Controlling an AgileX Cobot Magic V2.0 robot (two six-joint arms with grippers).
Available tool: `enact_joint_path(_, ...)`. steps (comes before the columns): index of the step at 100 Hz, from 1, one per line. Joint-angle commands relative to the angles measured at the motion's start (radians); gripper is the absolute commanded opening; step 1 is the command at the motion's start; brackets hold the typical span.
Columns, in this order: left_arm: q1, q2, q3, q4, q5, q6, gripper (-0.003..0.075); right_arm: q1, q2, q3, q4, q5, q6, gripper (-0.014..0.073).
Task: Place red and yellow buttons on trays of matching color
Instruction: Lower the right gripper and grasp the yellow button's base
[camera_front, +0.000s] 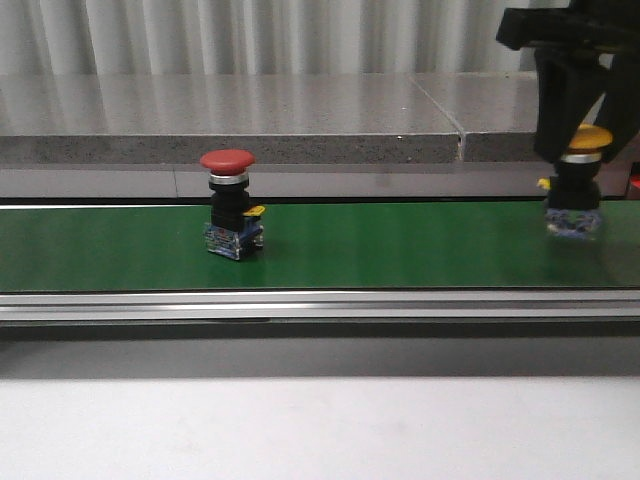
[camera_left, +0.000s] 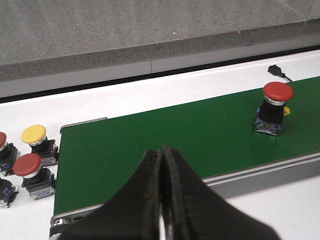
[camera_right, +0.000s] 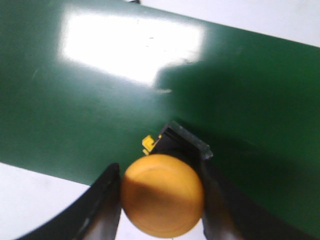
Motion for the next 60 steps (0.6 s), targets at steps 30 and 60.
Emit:
enact_joint_path(30, -0.007, 0.006, -0.025, -0.015, -0.072, -0.001, -0.002, -0.23, -0.174, -0.031, -0.049, 0.042, 0.08, 0.0244)
enact_joint_path(60, -0.007, 0.006, -0.025, -0.015, -0.072, -0.001, -0.002, -0.489, -0.182, -0.03, -0.046, 0.065, 0.094, 0.0244)
